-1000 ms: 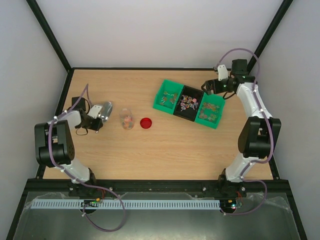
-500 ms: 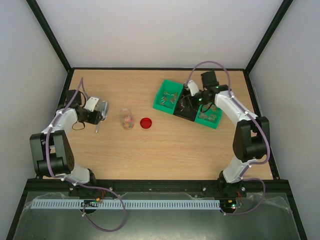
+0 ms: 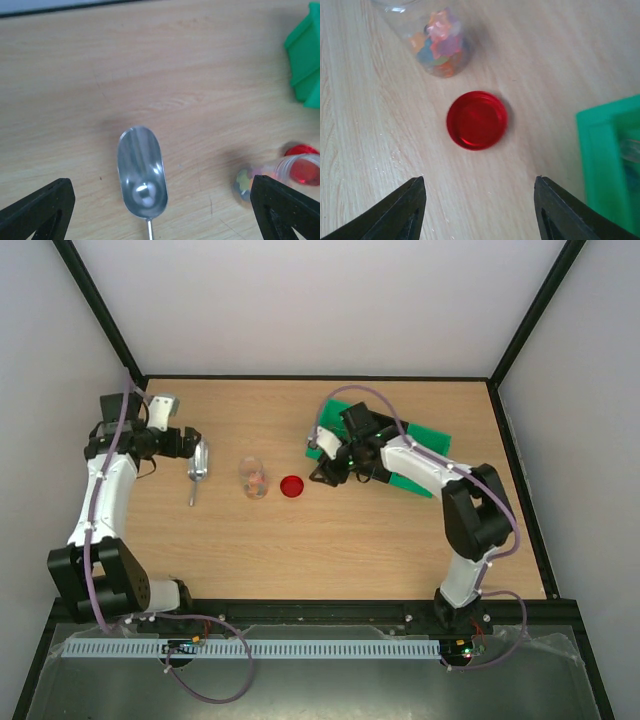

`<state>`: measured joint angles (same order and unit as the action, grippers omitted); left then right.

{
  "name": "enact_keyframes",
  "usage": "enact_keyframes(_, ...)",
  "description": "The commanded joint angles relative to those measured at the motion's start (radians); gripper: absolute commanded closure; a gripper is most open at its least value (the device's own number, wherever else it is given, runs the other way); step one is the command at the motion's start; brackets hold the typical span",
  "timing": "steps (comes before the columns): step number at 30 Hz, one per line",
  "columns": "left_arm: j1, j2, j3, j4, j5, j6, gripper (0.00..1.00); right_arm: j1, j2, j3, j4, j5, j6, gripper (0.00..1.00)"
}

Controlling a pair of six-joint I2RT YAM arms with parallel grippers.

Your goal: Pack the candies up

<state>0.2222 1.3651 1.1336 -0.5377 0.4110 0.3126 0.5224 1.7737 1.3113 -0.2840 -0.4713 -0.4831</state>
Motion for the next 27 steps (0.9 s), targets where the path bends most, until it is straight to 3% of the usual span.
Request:
enact_keyframes(1,0.024,-0.060,0.041,-0.005,0.064,-0.091,0.01,0.074,0.080,-0.004,0.020,0.028,-0.107,0.41)
enact_keyframes(8,0.024,-0.063,0.002,-0.009,0.088,-0.091,0.01,0.177,0.187,0.033,0.049,0.104,-0.168,0.47)
enact_keyframes(17,0.024,-0.077,-0.062,0.008,0.110,-0.121,0.01,0.217,0.306,0.127,0.079,0.192,-0.171,0.51)
enact_keyframes(27,0.023,0.040,-0.007,-0.032,0.077,-0.146,0.01,0.236,0.375,0.139,0.051,0.223,-0.220,0.68)
